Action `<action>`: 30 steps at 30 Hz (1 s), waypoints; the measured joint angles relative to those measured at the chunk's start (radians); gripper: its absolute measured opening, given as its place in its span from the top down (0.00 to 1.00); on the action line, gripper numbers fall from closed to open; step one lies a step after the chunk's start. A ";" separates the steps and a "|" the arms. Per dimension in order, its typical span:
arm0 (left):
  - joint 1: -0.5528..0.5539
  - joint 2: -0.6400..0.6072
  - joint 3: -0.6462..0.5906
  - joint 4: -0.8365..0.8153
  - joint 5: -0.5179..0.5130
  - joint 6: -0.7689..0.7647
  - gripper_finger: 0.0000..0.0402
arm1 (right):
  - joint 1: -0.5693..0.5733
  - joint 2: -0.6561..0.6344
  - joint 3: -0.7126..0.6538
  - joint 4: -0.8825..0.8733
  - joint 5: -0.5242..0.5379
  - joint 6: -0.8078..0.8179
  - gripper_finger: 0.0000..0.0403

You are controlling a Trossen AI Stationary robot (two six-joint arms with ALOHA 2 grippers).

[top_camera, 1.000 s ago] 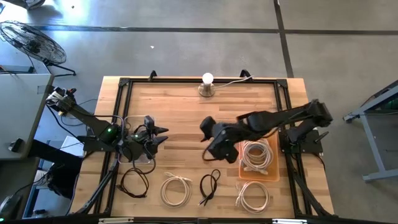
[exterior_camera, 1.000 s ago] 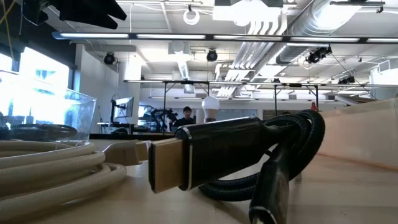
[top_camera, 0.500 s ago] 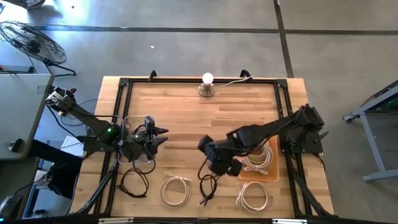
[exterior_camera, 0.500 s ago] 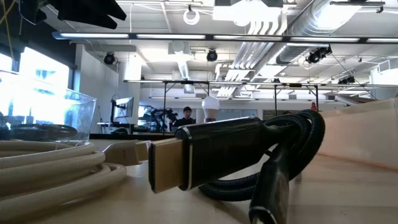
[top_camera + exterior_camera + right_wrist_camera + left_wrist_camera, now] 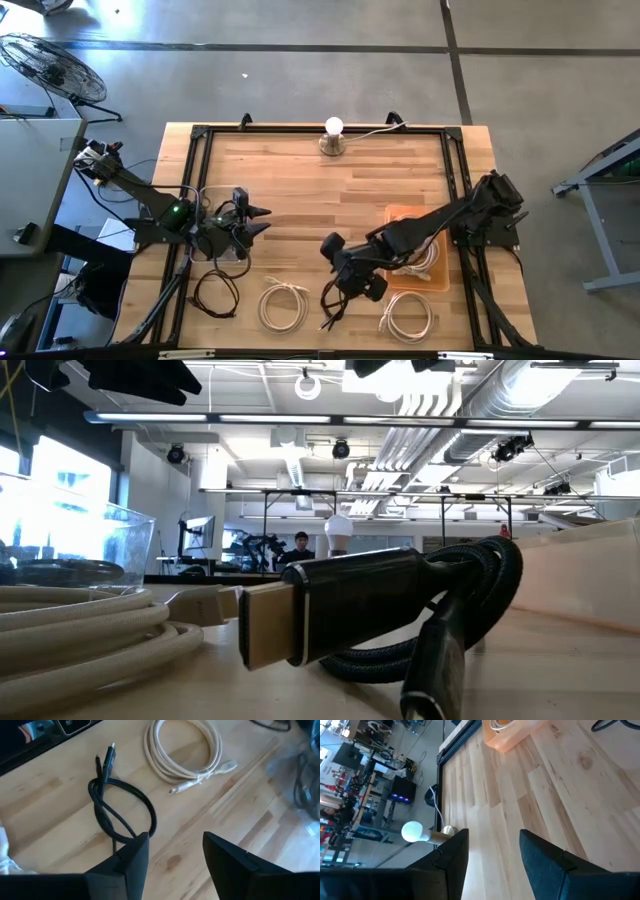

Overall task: Pick & Place USB Port
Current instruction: Put the black USB cable into the transparent bin

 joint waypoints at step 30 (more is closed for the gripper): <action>-0.001 0.055 0.000 0.008 0.022 -0.045 0.58 | -0.014 0.150 -0.077 0.063 -0.065 0.183 0.56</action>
